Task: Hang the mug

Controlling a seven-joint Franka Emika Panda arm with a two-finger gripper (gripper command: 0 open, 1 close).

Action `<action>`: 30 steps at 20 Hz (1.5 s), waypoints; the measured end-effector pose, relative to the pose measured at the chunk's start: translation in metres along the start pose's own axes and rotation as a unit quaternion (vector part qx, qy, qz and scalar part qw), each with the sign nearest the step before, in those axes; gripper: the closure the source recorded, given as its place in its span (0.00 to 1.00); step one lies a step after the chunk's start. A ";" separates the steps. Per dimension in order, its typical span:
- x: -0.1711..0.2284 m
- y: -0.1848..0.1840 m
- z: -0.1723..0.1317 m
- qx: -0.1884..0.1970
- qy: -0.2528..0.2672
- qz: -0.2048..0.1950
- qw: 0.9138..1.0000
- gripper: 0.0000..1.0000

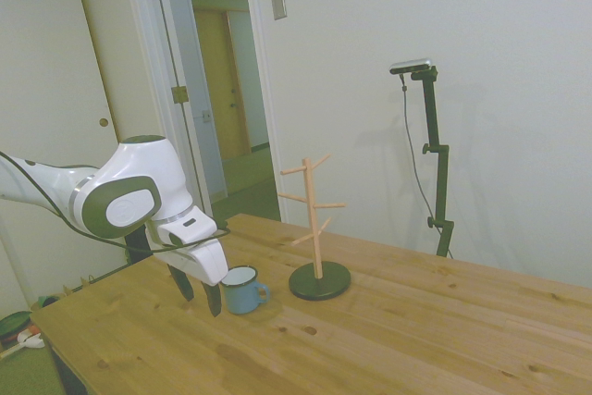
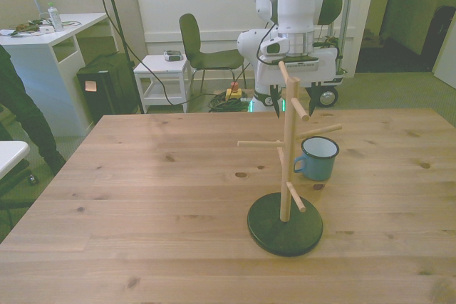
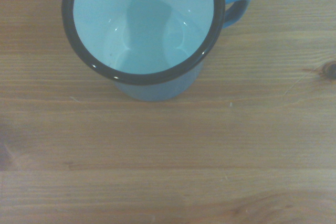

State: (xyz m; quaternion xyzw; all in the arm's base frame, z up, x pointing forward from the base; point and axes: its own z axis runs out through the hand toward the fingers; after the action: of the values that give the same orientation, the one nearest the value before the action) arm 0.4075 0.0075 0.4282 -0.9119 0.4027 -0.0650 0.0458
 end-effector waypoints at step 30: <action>0.062 -0.040 0.004 0.049 -0.082 0.309 0.946 0.00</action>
State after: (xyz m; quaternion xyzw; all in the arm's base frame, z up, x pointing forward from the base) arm 0.4786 -0.0120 0.4351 -0.7415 0.6560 0.0074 0.1406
